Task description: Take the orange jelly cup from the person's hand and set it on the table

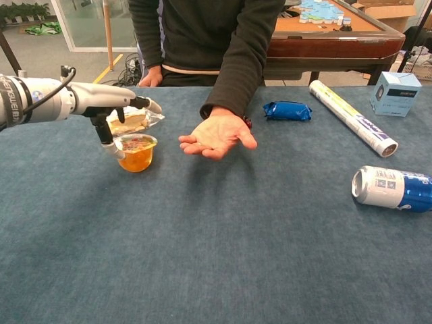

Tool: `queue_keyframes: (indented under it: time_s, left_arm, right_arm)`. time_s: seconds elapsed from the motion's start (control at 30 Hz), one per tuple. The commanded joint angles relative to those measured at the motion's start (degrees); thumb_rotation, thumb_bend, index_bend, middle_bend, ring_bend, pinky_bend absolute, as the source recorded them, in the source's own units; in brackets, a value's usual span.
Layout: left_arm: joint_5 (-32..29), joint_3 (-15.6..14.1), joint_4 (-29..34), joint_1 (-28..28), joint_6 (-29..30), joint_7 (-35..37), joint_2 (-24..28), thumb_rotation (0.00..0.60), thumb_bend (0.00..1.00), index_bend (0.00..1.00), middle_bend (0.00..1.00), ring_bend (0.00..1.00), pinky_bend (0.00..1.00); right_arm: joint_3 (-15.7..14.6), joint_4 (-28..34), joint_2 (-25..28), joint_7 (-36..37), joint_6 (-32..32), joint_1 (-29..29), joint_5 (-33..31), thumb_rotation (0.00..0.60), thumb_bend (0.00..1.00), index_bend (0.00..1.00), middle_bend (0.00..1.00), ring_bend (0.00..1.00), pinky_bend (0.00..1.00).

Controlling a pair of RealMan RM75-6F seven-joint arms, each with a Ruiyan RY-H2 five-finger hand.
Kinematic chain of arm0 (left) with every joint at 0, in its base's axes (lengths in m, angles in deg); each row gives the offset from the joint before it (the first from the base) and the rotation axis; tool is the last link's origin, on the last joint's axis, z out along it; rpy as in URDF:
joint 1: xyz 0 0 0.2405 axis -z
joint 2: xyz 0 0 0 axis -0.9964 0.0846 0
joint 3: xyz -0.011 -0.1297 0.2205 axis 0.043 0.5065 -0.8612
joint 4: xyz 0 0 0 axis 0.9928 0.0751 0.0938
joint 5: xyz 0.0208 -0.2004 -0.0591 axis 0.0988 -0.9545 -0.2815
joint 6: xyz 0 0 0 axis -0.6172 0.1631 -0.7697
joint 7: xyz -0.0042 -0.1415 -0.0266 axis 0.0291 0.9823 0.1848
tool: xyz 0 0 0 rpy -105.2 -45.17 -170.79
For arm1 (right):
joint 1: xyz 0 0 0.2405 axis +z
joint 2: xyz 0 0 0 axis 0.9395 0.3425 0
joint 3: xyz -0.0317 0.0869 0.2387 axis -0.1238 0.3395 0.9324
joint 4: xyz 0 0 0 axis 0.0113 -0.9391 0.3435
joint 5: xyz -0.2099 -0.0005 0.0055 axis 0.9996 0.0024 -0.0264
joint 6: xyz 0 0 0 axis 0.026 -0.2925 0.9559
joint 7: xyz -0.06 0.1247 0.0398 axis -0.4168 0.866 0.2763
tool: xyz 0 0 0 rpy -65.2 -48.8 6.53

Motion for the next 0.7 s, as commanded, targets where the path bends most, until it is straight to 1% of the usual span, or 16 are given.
queue_keyframes:
  time_s: [0.03,0.17,0.3,0.53,0.7]
  left_arm:
    - [-0.71,1.32,2.86,-1.07,2.71,0.03,2.23,0.6,0.14,0.03,0.0,0.0,0.17]
    - [-0.33,2.5,6.88,-3.31,7.28,0.4,5.66,0.6,0.14,0.02,0.0,0.0,0.17]
    - [-0.56,2.22,11.71,-6.74,12.11,-0.1,9.25,0.6,0.14,0.03,0.0,0.0,0.17]
    - [-1.59,-0.62,19.67,-15.71,23.7,-2.66,13.81,0.6,0.14,0.03,0.0,0.0,0.17]
    - [-0.92,-2.18,24.13,-22.14,31.01,-2.19,15.77,0.6,0.14,0.03,0.0,0.0,0.16]
  right_arm:
    - [-0.03,-0.09,0.06,0.14,-0.15,-0.08,0.13,0.6,0.07,0.02,0.04,0.0,0.06]
    - [-0.08,-0.36,0.08,0.53,-0.21,-0.16,0.08,0.6,0.07,0.02,0.04,0.0,0.06]
    - [-0.02,-1.06,-0.28,1.43,-0.35,-0.21,-0.07,0.6,0.07,0.02,0.04,0.0,0.06]
    - [-0.01,-2.58,-0.93,2.86,0.36,0.23,-0.15,0.6,0.07,0.02,0.04,0.0,0.06]
    - [0.11,-2.99,-1.31,3.09,1.62,1.18,0.07,0.6,0.07,0.02,0.04,0.0,0.06]
